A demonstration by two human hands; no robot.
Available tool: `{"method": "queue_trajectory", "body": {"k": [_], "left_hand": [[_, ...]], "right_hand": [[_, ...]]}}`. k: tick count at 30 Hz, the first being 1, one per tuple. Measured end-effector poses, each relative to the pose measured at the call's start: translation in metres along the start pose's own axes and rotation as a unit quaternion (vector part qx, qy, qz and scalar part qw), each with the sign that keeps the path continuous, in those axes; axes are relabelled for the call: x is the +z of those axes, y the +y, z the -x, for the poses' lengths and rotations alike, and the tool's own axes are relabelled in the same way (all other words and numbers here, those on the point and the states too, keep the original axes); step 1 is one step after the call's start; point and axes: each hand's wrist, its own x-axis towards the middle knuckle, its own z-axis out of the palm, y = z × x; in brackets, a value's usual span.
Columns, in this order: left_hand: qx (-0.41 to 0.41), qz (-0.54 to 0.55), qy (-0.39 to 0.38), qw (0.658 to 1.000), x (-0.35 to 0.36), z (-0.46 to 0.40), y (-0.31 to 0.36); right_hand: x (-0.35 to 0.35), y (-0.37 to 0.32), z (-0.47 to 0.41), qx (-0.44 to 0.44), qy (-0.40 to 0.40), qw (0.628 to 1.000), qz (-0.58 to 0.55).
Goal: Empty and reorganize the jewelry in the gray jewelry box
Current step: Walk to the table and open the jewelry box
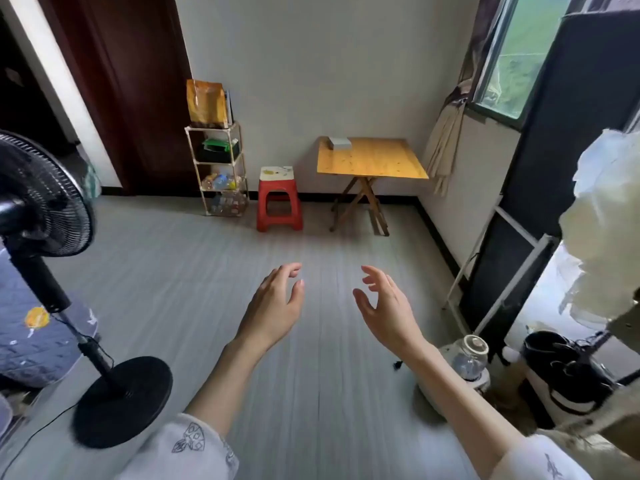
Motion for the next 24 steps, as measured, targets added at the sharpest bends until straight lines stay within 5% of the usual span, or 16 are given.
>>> {"method": "queue_trajectory", "body": {"k": [24], "left_hand": [[0.01, 0.019, 0.027, 0.999, 0.008, -0.525, -0.19]], "right_hand": [[0.138, 0.042, -0.548, -0.025, -0.011, 0.999, -0.039]]}}
